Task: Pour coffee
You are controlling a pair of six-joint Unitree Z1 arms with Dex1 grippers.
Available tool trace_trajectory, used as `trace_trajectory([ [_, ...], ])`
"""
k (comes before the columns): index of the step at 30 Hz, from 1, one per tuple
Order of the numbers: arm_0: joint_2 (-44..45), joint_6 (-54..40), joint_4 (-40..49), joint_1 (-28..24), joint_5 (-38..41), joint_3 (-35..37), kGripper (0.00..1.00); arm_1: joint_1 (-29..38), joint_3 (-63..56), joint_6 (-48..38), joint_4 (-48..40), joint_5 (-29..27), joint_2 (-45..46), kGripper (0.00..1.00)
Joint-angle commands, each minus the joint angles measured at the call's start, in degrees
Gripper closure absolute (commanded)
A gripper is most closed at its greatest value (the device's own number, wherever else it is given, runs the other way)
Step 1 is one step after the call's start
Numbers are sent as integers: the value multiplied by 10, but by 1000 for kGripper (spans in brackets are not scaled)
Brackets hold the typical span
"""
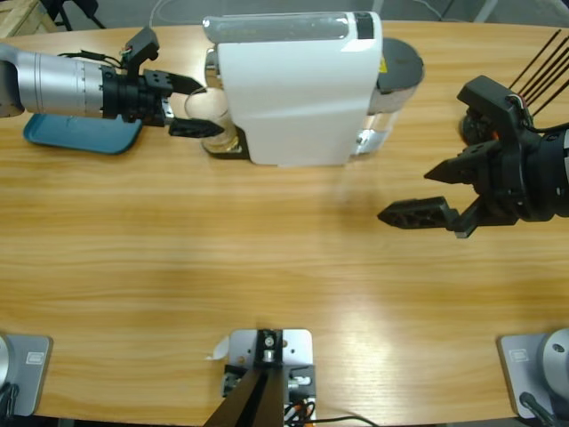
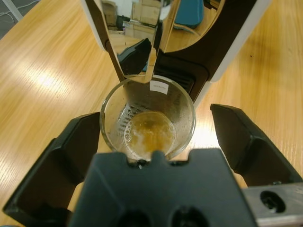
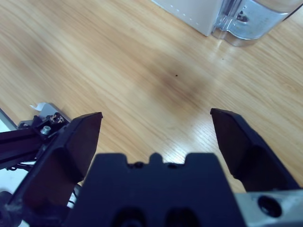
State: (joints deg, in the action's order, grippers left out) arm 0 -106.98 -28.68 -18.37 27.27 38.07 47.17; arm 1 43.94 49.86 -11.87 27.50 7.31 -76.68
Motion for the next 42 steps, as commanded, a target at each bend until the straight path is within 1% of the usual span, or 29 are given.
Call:
trace_trajectory([
  [1, -48, -6, 6, 8, -3, 23, 1, -6, -6, -7, -5, -8, -16, 0],
  [2, -50, -5, 6, 8, -3, 26, 15, -6, -7, -7, -5, -8, -16, 0],
  [5, -49, -9, 6, 8, -3, 25, 14, -7, -9, -8, -6, -10, -15, 0],
  [6, -49, -11, 6, 8, -3, 25, 45, -7, -9, -8, -6, -10, -15, 0],
  [7, -49, -12, 6, 8, -3, 24, 150, -7, -9, -8, -6, -11, -15, 0],
  [9, -48, -18, 6, 8, -1, 21, 564, -8, -9, -8, -9, -11, -15, 0],
  [11, -49, -21, 5, 10, -1, 21, 810, -8, -8, -8, -12, -11, -15, 0],
  [12, -47, -20, 5, 10, -4, 20, 856, -8, -8, -8, -12, -12, -15, 0],
  [13, -42, -20, 5, 9, -12, 15, 868, -8, -7, -8, -12, -12, -15, 0],
  [14, -40, -21, 4, 9, -13, 12, 972, -8, -7, -8, -12, -12, -14, 0],
  [15, -39, -26, 4, 9, -18, 10, 1000, -9, -8, -9, -12, -12, -12, 0],
  [24, -22, -29, 3, 8, -47, -14, 1000, -12, -6, -12, -11, -16, -1, 0],
  [28, 32, -27, 1, 2, -47, -41, 1000, -12, -1, -12, -8, -18, 4, 0],
  [31, 86, -16, 2, -20, -55, -65, 1000, -12, 4, -12, -7, -17, 1, 0],
  [33, 126, -5, 2, -38, -82, -88, 1000, -12, 11, -12, -8, -17, -1, 0],
  [35, 169, 25, 2, -68, -108, -103, 1000, -12, 15, -12, -9, -16, -3, 0],
  [37, 199, 57, 2, -92, -156, -111, 1000, -12, 16, -12, -10, -13, -6, 0],
  [39, 208, 93, 3, -108, -219, -115, 1000, -11, 21, -13, -10, -10, -7, 0],
  [42, 211, 139, 3, -139, -283, -131, 1000, -11, 30, -13, -8, -12, -10, 0],
])
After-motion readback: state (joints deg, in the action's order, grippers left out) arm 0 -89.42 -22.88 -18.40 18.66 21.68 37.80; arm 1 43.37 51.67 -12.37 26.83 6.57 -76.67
